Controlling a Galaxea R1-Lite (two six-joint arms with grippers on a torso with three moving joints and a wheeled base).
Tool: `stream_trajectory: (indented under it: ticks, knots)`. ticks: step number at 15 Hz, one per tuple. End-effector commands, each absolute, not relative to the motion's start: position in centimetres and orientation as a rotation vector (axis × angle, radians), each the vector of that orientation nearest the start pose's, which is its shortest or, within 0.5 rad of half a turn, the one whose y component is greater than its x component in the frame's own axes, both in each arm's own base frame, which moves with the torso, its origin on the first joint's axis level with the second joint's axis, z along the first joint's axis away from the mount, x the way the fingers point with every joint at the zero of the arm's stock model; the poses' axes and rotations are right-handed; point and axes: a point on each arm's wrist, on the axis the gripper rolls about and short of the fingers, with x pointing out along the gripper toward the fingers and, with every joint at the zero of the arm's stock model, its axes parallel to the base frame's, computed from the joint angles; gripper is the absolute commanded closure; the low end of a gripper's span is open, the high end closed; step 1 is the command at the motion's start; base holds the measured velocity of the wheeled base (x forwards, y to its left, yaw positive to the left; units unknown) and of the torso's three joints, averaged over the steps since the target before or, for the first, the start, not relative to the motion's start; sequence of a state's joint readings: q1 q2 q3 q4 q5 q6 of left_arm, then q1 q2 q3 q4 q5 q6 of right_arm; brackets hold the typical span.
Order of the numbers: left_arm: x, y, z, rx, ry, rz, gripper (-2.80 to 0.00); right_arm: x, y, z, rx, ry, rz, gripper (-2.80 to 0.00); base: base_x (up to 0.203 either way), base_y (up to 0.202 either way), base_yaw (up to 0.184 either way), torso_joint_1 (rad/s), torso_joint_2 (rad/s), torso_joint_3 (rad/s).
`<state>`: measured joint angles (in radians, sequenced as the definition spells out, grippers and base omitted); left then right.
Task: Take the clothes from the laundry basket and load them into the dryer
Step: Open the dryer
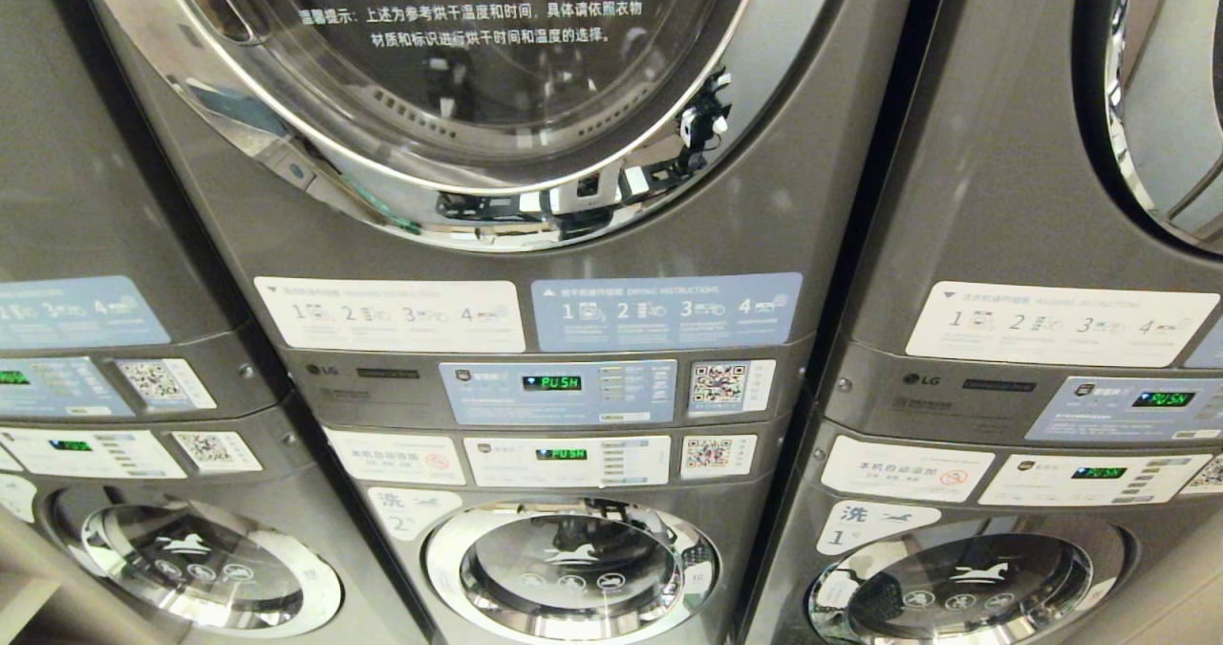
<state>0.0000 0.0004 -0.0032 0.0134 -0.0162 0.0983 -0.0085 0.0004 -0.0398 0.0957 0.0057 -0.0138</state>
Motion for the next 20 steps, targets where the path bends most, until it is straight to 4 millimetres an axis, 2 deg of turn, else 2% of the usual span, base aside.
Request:
stream_trajectory:
  ticks: [1,13,20]
  knots:
    - [-2.30,-0.03,7.49,0.092,0.010,-0.014,0.00,-2.61,0.04,7.67,-0.018,0.055,-0.002,0.00,0.000,0.000,0.000,0.000,0.00,0.000]
    - [-2.32,-0.07,7.53,0.093,0.008,-0.031,0.00,-2.61,0.03,7.67,-0.009,0.055,-0.003,0.00,0.000,0.000,0.000,0.000,0.00,0.000]
    - [-2.32,-0.07,7.52,0.094,0.009,-0.031,0.00,-2.62,0.04,7.67,-0.030,0.058,0.001,0.00,0.000,0.176,0.000,0.001,0.00,0.004]
